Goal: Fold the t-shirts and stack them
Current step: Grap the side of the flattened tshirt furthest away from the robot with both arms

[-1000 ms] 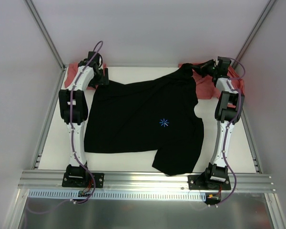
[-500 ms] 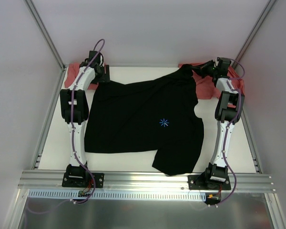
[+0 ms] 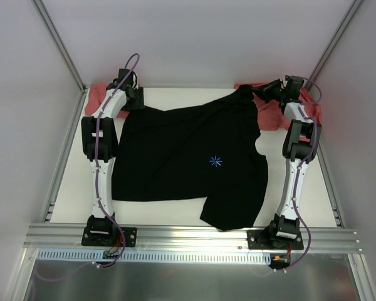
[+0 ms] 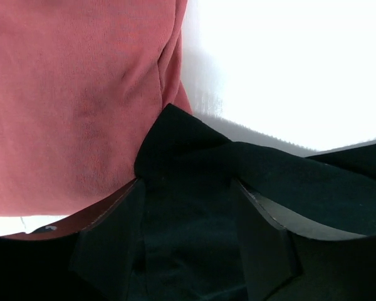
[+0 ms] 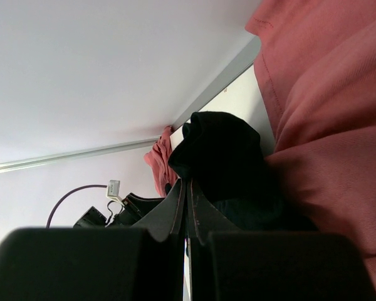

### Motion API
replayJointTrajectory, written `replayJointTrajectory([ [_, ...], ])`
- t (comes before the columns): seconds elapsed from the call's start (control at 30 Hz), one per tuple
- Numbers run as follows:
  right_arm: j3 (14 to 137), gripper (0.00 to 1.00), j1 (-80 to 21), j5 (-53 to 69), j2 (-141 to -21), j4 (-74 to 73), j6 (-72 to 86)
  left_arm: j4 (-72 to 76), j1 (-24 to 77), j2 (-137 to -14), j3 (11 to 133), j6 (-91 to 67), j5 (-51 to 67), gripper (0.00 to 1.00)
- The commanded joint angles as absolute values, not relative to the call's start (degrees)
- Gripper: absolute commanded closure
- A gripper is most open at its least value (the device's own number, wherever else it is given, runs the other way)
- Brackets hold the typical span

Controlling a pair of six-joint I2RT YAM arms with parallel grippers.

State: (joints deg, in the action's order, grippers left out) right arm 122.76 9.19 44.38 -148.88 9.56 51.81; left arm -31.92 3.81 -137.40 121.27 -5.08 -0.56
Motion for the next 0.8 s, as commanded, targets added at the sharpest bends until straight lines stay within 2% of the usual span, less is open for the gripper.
replayJointTrajectory([
  [0.0,122.96,1.0,9.58,45.7,-144.76,10.55,51.33,-31.73,4.31,-137.55,123.66,-4.13,-0.97,0.43],
  [0.07,123.05,1.0,9.67,45.62,-144.76,10.72,51.68,-31.64,4.22,-137.55,123.49,-3.87,-1.23,0.47],
  [0.13,122.96,1.0,9.67,45.7,-144.67,10.81,51.68,-31.12,4.22,-137.55,123.57,-3.87,-1.58,0.56],
  [0.17,122.78,1.0,9.67,45.7,-144.67,10.81,51.68,-30.94,4.22,-137.55,123.57,-3.95,-1.84,0.67],
  [0.23,122.52,1.0,9.67,45.7,-144.58,10.81,51.68,-30.32,4.22,-137.55,123.66,-3.87,-2.28,0.78],
  [0.27,122.43,1.0,9.67,45.7,-144.41,10.9,51.68,-30.15,4.22,-137.46,123.58,-3.87,-2.89,0.9],
  [0.37,122.17,1.0,9.67,45.7,-144.23,10.99,51.59,-29.36,4.22,-137.2,123.66,-3.52,-3.95,1.0],
  [0.77,122.08,1.0,9.49,45.88,-142.91,11.07,51.42,-26.02,3.34,-133.07,125.51,-1.76,-6.68,1.0],
])
